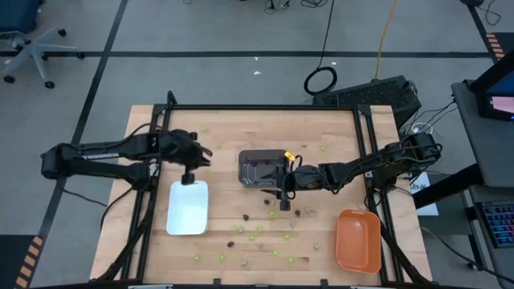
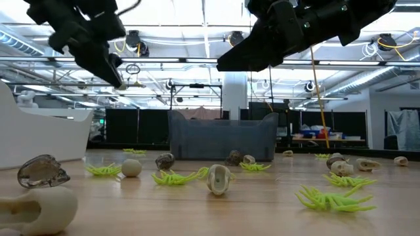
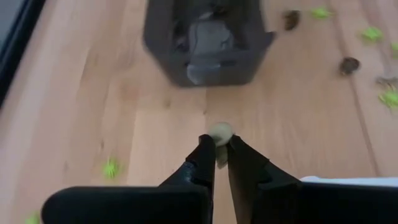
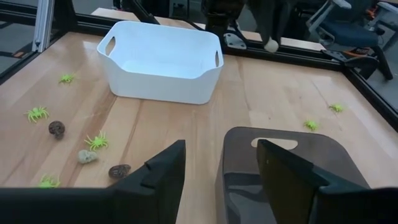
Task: Sort Halloween decoration
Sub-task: Put the white skull toy into the white bin
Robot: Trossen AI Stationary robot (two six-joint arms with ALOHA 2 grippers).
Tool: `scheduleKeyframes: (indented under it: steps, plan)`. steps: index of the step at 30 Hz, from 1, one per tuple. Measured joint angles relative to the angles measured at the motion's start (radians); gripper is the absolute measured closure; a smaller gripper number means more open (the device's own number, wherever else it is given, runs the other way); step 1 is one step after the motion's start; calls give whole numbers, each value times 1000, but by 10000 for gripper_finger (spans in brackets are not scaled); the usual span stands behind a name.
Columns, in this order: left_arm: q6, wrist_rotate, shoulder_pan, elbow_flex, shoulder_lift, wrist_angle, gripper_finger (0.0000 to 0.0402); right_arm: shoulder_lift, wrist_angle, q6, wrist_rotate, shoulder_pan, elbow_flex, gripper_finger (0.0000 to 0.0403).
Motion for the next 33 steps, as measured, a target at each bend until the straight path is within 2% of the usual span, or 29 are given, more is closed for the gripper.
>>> scheduleKeyframes:
  steps: [5, 10, 15, 21, 25, 30, 33]
  plan:
    - [169, -29, -53, 1, -4, 36, 379, 0, -12, 23, 0, 0, 0, 220]
    - [345, -67, -97, 1, -4, 59, 400, 0, -29, 26, 0, 0, 0, 220]
    - [409, -78, -124, 2, -5, 94, 401, 0, -29, 26, 0, 0, 0, 220]
    - [399, -78, -145, 2, -4, 99, 401, 0, -28, 26, 0, 0, 0, 220]
    - [330, -77, -158, 2, -4, 95, 401, 0, -29, 26, 0, 0, 0, 220]
    - [151, -75, -193, 2, -22, 43, 401, 0, -34, 26, 0, 0, 0, 220]
    - [-21, -76, -225, 2, -47, 6, 401, 0, -45, 26, 0, 0, 0, 220]
